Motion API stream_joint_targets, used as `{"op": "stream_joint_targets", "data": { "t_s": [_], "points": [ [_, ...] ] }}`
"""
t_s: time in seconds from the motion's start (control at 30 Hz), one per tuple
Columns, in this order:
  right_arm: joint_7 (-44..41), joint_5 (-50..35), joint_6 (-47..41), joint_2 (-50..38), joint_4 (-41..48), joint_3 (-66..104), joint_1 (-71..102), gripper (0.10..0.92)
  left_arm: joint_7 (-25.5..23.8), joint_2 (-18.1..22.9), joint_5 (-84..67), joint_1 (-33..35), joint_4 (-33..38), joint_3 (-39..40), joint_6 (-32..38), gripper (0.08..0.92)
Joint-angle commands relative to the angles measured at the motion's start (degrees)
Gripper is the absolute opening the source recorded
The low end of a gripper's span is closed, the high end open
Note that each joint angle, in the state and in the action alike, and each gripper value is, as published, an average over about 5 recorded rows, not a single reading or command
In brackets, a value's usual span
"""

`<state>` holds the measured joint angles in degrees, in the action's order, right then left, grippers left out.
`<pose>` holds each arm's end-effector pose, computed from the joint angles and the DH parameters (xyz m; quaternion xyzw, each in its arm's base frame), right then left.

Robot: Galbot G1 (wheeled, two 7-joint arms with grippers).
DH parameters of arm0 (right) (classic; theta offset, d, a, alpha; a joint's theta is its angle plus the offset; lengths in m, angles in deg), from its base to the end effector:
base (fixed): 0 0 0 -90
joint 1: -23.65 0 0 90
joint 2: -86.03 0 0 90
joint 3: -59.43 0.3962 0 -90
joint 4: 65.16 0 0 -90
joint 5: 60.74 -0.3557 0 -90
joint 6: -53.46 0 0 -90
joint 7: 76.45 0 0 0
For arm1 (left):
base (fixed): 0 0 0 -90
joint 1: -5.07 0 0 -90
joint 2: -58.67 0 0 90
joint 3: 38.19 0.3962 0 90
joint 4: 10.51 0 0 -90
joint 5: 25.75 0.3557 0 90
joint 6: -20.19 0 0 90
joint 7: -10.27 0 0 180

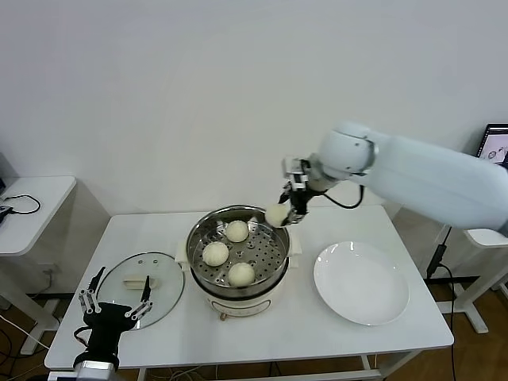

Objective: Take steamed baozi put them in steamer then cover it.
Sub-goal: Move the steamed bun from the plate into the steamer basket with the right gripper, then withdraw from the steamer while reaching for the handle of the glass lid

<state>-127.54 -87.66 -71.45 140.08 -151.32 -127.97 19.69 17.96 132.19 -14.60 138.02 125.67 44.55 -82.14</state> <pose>0.5485 0.0383 -0.0078 0.5155 -0.6101 0.5273 0.2898 0.0937 0.0694 -0.2580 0.0392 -0.9667 -0.2489 0.0455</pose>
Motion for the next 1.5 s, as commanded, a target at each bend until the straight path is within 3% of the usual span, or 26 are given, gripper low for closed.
{"op": "stream_joint_targets", "data": {
  "t_s": [0.03,0.9,1.23,1.37,1.5],
  "points": [
    [3.6,-3.1,-3.6,9.2,3.4,-3.0,4.9,0.568,0.0,0.5,0.0,-0.2,0.2,0.0,0.0,0.823],
    [3.9,2.9,-4.3,9.9,7.1,-1.2,11.5,0.576,0.0,0.7,0.0,-0.6,-0.1,-0.1,0.1,0.823],
    [3.1,0.1,-4.9,3.7,0.5,0.2,5.7,0.802,0.0,0.9,-0.2,-1.2,-0.4,0.2,0.1,0.823],
    [11.9,-4.2,-5.3,-0.7,-4.0,2.8,6.4,0.821,0.1,0.8,-0.5,-1.6,-0.7,0.3,0.2,0.823],
    [29.8,-10.5,-2.5,-6.2,-9.4,9.0,13.7,0.823,0.4,0.8,-0.7,-1.8,-1.4,0.3,1.1,0.823]
  ]
}}
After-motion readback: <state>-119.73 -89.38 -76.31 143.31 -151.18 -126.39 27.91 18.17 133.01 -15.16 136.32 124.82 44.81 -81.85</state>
